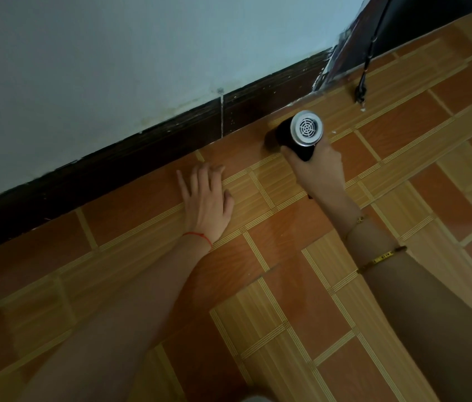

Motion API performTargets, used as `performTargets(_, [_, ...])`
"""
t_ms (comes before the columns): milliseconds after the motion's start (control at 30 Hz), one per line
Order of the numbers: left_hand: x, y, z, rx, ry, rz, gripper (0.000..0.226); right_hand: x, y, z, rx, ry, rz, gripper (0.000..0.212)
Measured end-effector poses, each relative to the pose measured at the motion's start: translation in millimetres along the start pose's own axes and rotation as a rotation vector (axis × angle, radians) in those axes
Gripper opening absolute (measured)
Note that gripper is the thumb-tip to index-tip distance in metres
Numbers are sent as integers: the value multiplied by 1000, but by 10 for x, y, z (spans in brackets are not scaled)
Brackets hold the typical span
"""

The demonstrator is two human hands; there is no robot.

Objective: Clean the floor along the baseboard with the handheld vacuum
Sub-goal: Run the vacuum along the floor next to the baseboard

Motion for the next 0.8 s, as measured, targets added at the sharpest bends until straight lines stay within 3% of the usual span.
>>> performTargets(100, [40,77,-43,-8,-35,32,52,-24,53,1,-16,-70,64,71])
performTargets(267, [18,150,-42,16,-53,39,58,-42,37,-81,-47,-50,6,73])
performTargets(433, [55,167,-122,39,-75,48,65,-80,-43,-159,-69,-124,63,78])
performTargets(800, [186,314,-476,23,20,82,60,-15,-326,-449,-6,86,-154,68])
Point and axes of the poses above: each hand's wrist, its own x-axis towards the middle knuckle, its own y-axis out of the palm, z = x × y, the point moved 1 cm from there along x, towards the middle knuckle, and after that the axes turned 6 degrees about -x, right-handed, at the moved point
